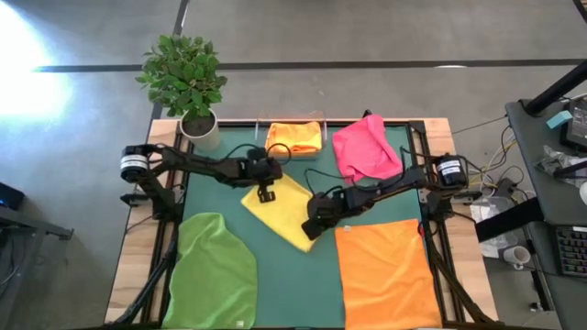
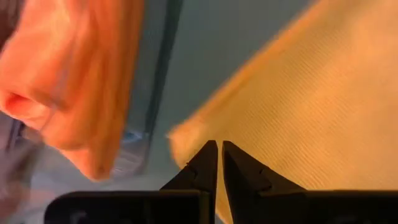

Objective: Fold microfiber towels
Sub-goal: Fold the yellow microfiber towel

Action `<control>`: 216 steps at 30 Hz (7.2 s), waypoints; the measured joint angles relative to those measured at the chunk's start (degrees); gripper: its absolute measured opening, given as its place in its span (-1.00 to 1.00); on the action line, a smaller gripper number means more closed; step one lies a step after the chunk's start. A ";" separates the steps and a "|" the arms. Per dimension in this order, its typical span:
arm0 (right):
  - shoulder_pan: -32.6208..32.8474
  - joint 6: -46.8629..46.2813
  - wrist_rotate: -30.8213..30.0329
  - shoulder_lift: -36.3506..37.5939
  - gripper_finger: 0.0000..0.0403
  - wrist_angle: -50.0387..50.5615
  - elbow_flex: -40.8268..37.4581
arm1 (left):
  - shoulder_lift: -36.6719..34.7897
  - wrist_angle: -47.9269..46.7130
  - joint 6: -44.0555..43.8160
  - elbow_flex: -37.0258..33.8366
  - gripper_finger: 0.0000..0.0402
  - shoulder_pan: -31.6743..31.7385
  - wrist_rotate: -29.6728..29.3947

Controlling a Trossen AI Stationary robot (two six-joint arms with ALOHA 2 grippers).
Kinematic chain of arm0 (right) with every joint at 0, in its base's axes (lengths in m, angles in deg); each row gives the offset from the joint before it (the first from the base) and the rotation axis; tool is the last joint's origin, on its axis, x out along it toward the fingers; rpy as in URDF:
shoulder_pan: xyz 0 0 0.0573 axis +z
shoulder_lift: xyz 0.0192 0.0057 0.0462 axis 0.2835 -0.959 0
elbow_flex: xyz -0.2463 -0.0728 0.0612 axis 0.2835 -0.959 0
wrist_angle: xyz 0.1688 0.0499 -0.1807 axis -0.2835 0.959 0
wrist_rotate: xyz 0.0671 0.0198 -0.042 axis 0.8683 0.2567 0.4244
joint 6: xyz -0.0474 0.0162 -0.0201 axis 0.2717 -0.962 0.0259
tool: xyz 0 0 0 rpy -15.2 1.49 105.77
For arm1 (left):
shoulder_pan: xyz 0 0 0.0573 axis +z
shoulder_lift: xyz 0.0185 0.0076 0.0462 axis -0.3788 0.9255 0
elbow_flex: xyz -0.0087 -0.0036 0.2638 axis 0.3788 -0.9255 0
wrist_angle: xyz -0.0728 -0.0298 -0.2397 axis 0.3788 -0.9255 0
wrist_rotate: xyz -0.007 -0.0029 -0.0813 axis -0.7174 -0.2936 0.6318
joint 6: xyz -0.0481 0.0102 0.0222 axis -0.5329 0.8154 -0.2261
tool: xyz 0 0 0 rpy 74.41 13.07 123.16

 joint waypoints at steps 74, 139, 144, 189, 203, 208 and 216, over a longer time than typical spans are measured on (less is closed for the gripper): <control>0.96 23.74 -15.34 24.76 -0.96 15.69 -0.33 | 1.95 -23.84 -31.01 9.64 -0.91 -30.95 15.72; 5.64 69.07 -5.03 -8.95 -0.35 -11.14 8.37 | 5.52 -25.44 -46.64 6.44 -0.20 -42.02 1.83; 5.70 68.53 -5.34 -9.34 -0.55 -11.14 8.39 | 5.45 -25.24 -46.67 6.14 -0.27 -40.69 2.64; 7.46 35.53 -10.67 7.57 -0.96 7.67 8.11 | 3.60 -41.41 -51.15 26.12 -1.00 -36.92 5.90; -0.85 37.66 -12.38 -0.38 -0.96 1.66 9.02 | 3.64 -41.63 -50.58 18.76 -1.00 -28.30 5.90; -2.75 37.85 -12.50 -0.38 -0.96 0.87 9.86 | 3.64 -41.53 -50.58 16.94 -1.00 -27.25 5.82; -4.29 37.83 -12.28 -0.38 -0.96 1.55 9.93 | 3.63 -40.97 -50.47 15.73 -0.85 -26.56 1.04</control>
